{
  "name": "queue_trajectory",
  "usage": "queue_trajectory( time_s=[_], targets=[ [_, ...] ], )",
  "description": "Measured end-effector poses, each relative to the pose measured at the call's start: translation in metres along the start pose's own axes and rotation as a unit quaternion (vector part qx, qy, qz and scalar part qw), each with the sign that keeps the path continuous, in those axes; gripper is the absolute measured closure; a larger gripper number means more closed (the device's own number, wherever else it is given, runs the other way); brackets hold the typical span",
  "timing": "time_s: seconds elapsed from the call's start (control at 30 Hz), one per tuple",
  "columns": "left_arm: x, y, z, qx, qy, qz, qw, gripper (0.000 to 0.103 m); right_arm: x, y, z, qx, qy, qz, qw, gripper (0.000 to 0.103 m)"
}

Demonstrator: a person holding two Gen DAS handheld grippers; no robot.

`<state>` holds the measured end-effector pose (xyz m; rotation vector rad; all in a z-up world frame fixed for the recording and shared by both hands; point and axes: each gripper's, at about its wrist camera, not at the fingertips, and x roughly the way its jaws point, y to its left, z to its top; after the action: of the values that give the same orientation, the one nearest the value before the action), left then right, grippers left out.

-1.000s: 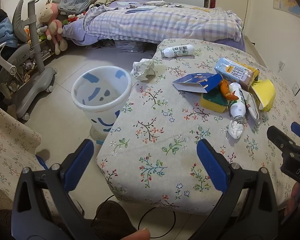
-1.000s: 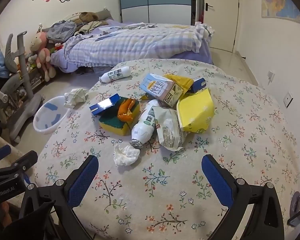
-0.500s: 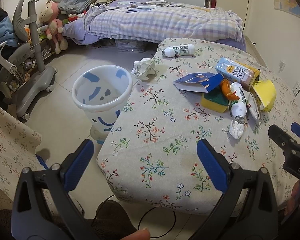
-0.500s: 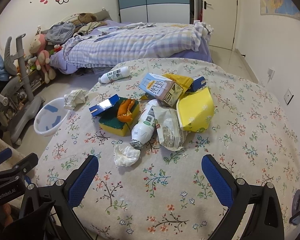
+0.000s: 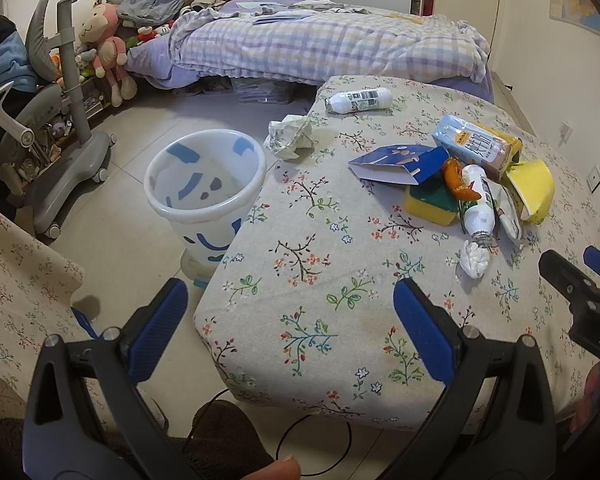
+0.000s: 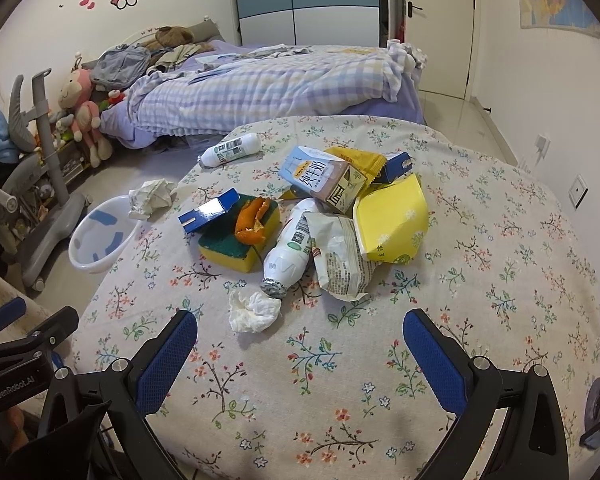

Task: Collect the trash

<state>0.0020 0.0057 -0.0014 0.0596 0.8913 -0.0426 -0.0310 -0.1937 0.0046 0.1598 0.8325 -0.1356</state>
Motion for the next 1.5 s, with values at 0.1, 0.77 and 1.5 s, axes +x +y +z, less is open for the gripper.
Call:
queue_trajectory(
  time_s=[0.1,0.77,1.5],
  targets=[
    [0.0000,-0.0001,0.0001,0.000,0.000,0.000,1.0000,0.001,0.0003,0.0007,-0.0003,0.000,0.000,0.000,1.000,0.000],
    [-0.0001,0.0006,0.0004,0.001,0.000,0.000,1.0000,0.001,0.0005,0.0019,-0.0001,0.001,0.000,0.001,1.000,0.000],
    [0.0023,0.0019,0.0022,-0.004,0.009,-0.012,0.9999,0.001,-0.0003,0.0023,0.0014,0.006,0.005,0.011,1.000,0.000]
  ],
)
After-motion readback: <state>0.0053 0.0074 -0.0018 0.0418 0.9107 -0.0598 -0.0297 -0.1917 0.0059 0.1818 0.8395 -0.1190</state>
